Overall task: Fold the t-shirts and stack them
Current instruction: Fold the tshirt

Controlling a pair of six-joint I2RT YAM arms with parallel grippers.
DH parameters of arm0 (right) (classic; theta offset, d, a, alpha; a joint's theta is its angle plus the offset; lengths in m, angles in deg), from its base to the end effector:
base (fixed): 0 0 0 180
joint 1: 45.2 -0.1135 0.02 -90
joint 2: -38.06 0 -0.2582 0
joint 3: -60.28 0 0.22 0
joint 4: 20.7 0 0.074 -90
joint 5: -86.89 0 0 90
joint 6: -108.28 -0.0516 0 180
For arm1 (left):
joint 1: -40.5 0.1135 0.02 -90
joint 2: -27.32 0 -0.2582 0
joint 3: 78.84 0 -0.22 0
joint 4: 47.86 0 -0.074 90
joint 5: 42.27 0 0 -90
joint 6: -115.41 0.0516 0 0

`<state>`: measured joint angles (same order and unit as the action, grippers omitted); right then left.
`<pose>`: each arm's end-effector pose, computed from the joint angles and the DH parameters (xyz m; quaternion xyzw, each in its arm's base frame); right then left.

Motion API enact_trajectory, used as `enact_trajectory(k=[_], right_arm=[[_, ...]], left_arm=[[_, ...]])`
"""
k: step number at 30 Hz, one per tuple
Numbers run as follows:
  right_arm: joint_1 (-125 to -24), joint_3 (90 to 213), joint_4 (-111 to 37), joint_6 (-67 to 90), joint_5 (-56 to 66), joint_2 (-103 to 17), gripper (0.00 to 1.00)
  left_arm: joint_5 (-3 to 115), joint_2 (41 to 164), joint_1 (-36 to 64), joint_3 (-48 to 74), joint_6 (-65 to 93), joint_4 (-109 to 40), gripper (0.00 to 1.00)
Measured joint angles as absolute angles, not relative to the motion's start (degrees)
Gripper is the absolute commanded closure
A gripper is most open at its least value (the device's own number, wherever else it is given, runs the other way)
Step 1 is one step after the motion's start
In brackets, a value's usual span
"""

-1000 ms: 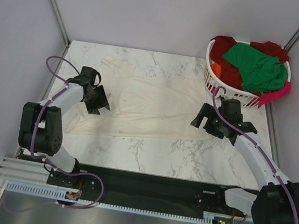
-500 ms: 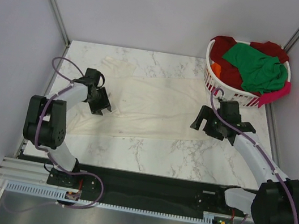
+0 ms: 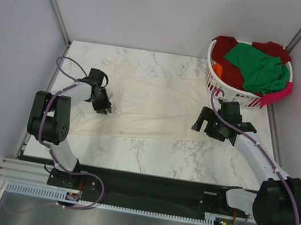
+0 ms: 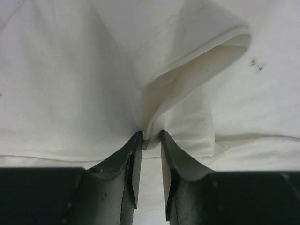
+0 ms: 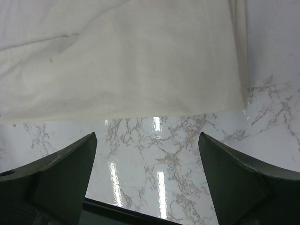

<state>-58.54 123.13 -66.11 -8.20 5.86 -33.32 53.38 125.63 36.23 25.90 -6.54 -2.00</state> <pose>0.2207 0.0606 0.2245 0.0844 0.9445 0.1750 0.2648 0.3036 -0.0278 0.1659 -0.2261 0.9556 -0.1029 0.1587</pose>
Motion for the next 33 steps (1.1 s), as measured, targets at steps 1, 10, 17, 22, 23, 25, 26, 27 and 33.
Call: enact_trajectory(k=[1, 10, 17, 22, 23, 25, 26, 27, 33], right_arm=[[-58.5, 123.1, -66.1, -8.2, 5.8, -33.3, 0.02], [-58.5, 123.0, -66.1, -7.8, 5.8, -34.0, 0.02], [-58.5, 123.0, -66.1, -7.3, 5.8, -34.7, 0.02], [-58.5, 123.0, -66.1, -7.1, 5.8, -35.2, 0.02], [-58.5, 123.0, -66.1, -7.0, 5.7, -35.2, 0.02], [-58.5, 123.0, -66.1, -6.9, 5.8, -35.2, 0.02], [-58.5, 123.0, -66.1, -6.8, 5.8, -35.3, 0.02], [-58.5, 122.9, -66.1, -6.8, 5.7, -35.4, 0.02], [-58.6, 122.9, -66.1, -6.6, 5.5, -35.6, 0.02]], left_arm=[[53.3, 125.9, 36.2, 25.5, -6.6, -2.0, 0.76], [52.1, 126.3, 35.5, 22.6, -6.7, -2.2, 0.96], [52.1, 127.9, 33.7, 17.4, -6.9, -2.0, 0.97], [52.1, 132.7, 31.4, 11.3, -7.1, -2.1, 0.65], [52.2, 133.9, 30.9, 9.7, -7.4, -1.9, 0.56], [52.5, 136.7, 29.7, 6.1, -8.7, -1.3, 0.36], [52.6, 138.0, 29.3, 4.1, -9.1, -1.3, 0.32], [52.6, 138.9, 28.9, 2.4, -9.4, -1.3, 0.30], [50.0, 137.3, 27.4, -1.1, -9.6, 1.2, 0.26]])
